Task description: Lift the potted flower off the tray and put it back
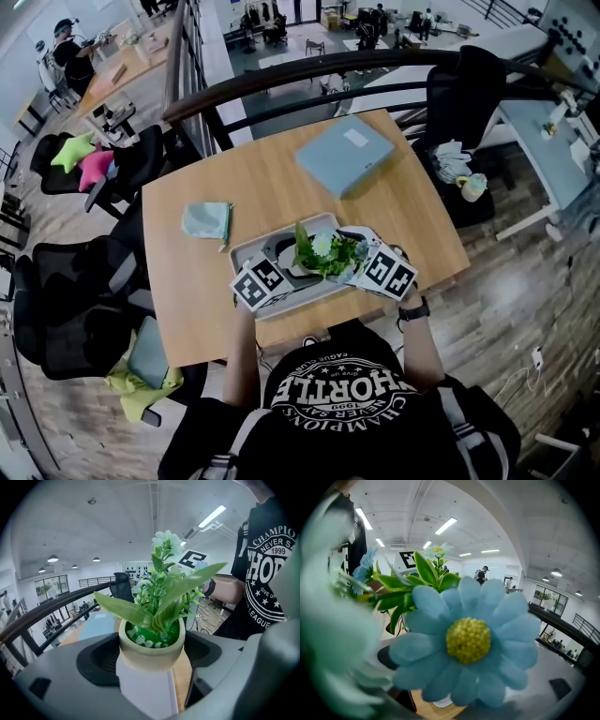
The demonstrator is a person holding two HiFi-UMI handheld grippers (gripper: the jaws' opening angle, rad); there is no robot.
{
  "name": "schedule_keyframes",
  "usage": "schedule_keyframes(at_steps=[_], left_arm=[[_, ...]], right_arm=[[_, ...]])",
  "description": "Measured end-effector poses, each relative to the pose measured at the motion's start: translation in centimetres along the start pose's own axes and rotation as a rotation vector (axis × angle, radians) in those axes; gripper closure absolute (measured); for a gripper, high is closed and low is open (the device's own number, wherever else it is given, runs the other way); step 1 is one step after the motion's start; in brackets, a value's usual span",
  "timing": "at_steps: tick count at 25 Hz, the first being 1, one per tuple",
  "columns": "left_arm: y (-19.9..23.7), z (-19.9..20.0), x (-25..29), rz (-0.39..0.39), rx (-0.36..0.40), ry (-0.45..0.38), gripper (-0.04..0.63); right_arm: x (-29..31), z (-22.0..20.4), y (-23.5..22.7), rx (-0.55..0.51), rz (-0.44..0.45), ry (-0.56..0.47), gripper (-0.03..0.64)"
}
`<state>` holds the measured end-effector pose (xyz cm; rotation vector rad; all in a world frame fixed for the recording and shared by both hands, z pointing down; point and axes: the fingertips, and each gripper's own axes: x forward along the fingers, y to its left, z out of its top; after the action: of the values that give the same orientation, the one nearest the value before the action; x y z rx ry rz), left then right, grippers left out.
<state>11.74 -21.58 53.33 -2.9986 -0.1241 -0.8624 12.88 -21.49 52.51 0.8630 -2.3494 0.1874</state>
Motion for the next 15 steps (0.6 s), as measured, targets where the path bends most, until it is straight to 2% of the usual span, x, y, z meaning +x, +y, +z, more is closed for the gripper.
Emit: schedule_keyframes(at_steps=[15], left_arm=[[3.2, -1.2, 2.1, -0.041, -0.025, 0.005, 0.160]], right_arm=[[2.1, -1.3, -3.1, 0.037, 0.002, 0.050, 0.164]])
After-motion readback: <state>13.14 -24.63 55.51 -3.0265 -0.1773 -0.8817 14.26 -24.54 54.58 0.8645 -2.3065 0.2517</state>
